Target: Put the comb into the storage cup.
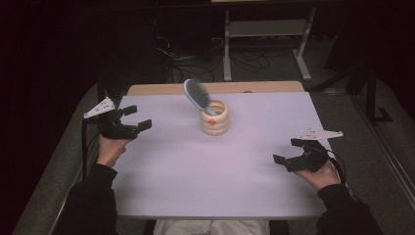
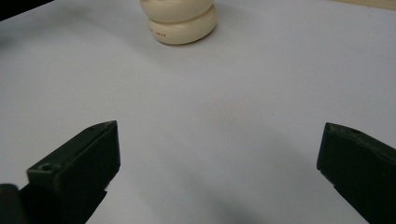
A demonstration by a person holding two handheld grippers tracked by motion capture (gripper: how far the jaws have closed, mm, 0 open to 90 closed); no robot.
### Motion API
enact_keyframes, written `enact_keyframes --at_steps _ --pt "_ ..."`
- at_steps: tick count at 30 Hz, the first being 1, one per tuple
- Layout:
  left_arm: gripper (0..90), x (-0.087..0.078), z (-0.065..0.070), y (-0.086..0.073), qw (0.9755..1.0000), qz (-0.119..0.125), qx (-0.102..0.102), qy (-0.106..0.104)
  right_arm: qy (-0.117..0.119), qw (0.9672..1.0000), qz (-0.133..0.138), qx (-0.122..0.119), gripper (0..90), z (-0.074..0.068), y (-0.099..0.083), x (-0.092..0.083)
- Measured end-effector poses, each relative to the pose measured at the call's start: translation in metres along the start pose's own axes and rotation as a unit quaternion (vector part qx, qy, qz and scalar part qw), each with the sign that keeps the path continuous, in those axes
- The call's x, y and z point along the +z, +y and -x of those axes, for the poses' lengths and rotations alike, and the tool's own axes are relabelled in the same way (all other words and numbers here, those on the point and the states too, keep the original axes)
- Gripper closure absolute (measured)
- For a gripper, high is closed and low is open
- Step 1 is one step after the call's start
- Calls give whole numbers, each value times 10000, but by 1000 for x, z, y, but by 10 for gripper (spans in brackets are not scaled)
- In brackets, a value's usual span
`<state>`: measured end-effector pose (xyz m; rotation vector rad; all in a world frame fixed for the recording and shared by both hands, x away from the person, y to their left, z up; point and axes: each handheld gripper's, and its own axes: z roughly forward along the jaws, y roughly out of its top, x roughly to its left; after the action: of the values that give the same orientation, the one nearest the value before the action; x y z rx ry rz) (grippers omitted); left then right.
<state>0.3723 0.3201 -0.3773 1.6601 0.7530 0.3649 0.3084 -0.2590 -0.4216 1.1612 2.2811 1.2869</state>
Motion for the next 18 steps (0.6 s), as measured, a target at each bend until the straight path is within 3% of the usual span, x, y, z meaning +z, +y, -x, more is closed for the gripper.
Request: enact_keyframes --at_steps 10,18 --pt "0 -12 4 -11 10000 -8 50 3 15 10000 -4 4 0 0 0 0" --pt "0 -27 0 -24 9999 -20 17 139 19 10000 -1 7 0 0 -1 0"
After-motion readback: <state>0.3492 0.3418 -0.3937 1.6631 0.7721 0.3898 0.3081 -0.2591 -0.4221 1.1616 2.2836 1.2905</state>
